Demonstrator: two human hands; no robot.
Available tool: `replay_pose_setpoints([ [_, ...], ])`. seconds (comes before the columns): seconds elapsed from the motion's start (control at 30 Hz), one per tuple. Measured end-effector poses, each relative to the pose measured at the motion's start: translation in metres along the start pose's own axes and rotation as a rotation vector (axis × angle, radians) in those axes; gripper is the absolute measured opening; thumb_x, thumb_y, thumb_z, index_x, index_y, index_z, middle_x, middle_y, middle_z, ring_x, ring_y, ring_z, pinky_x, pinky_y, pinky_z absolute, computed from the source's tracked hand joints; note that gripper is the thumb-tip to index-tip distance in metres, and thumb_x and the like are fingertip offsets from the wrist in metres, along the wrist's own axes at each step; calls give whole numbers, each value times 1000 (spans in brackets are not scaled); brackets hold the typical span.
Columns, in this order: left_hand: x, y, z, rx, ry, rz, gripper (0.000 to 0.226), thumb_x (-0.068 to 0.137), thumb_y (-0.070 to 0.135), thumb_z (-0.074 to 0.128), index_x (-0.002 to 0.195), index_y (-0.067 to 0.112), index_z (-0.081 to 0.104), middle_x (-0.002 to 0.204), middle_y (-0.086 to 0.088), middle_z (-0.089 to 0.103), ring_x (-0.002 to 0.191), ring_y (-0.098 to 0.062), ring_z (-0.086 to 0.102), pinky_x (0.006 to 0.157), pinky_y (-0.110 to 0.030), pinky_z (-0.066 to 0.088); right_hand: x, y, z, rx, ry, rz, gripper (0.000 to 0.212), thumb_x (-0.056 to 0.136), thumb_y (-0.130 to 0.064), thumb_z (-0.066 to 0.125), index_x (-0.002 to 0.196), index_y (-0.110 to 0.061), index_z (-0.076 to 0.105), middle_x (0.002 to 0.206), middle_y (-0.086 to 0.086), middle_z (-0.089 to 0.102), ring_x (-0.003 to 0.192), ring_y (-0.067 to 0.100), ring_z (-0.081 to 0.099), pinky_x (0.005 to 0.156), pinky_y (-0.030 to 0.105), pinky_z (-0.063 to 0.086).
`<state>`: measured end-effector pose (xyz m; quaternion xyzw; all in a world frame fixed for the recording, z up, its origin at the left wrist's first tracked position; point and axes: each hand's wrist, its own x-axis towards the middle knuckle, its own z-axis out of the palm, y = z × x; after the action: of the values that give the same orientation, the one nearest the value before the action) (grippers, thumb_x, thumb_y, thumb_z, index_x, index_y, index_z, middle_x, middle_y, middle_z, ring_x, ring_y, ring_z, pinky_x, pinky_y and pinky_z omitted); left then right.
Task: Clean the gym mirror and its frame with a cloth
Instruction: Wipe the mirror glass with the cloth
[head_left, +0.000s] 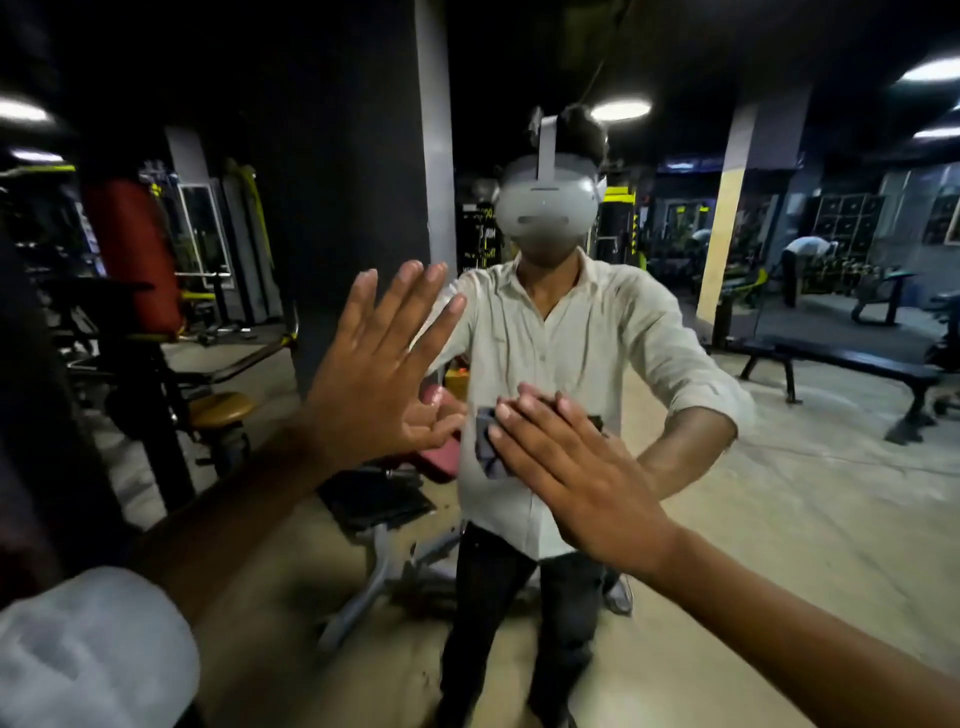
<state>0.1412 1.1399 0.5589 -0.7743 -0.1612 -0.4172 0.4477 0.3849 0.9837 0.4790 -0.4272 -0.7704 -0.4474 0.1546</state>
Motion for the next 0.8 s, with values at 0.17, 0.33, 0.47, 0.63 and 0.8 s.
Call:
replay_pose_setpoints([
  [0.17,-15,8,2,-20,-22,-5,108,93,78,53,164,1,28,171,-26,17,159,-46,22,126,-70,18,-20,0,17,-3,21,-53,56,115,-33,29,165,-8,26,176,10,13,162,29,12,131,49,2],
  [0.33,-20,10,5,-10,-9,-4,107,93,76,54,165,2,25,171,-27,21,159,-45,24,126,-69,22,-23,-23,26,0,6,103,54,115,-30,18,167,-14,24,177,7,7,163,27,8,131,47,1],
  [0.47,-21,8,7,-64,10,-2,98,96,68,56,165,4,27,170,-26,27,159,-43,23,125,-68,24,-59,-59,32,38,-157,-133,63,110,-18,35,168,-13,12,176,5,13,161,25,17,131,47,6],
  [0.63,-27,16,2,-139,9,-32,90,98,56,57,166,5,28,173,-24,22,161,-42,19,128,-66,19,-23,-20,-15,-83,-96,90,61,106,-30,43,163,-9,34,173,13,23,161,32,16,132,50,2],
  [0.8,-31,28,-4,-175,-32,-37,88,98,50,56,167,5,25,175,-22,14,163,-42,13,128,-67,19,-11,-5,-35,-70,-195,5,63,108,-34,46,162,-5,33,172,16,23,161,33,15,132,48,2],
])
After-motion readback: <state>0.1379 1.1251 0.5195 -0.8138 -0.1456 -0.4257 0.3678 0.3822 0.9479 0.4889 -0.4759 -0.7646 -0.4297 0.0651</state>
